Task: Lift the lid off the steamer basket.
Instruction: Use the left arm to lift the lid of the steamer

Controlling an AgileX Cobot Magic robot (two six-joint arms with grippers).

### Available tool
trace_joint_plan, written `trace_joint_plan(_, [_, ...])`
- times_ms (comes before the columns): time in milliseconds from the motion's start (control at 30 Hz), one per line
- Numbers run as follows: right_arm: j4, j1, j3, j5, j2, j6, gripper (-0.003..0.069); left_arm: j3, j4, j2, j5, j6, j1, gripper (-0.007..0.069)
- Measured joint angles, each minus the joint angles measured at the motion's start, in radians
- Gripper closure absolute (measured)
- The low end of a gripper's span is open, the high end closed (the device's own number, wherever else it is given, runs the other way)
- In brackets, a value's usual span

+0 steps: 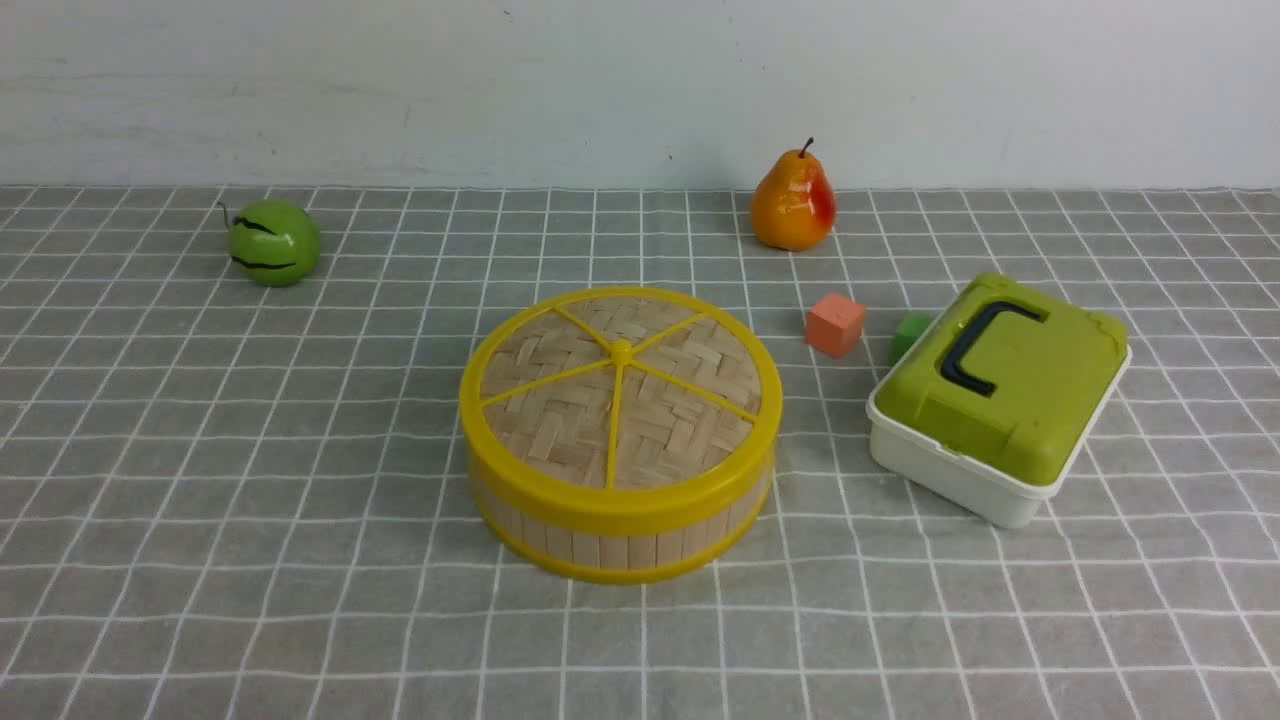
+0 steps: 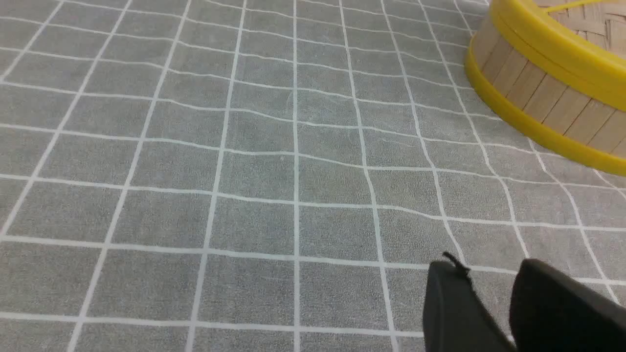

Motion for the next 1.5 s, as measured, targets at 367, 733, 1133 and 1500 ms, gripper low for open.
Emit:
trace_joint_plan(367, [0.0, 0.0, 0.0, 0.0, 0.0, 0.0, 0.0418, 0.0, 0.0, 0.0, 0.0, 0.0, 0.0, 0.0428])
trace_joint_plan(733, [0.0, 0.0, 0.0, 0.0, 0.0, 0.0, 0.0418, 0.0, 0.0, 0.0, 0.0, 0.0, 0.0, 0.0425])
trace_joint_plan(1133, [0.0, 0.0, 0.0, 0.0, 0.0, 0.0, 0.0418, 0.0, 0.0, 0.0, 0.0, 0.0, 0.0, 0.0414])
trace_joint_plan(1500, [0.0, 0.0, 0.0, 0.0, 0.0, 0.0, 0.0418, 0.0, 0.001, 0.0, 0.0, 0.0, 0.0, 0.0405])
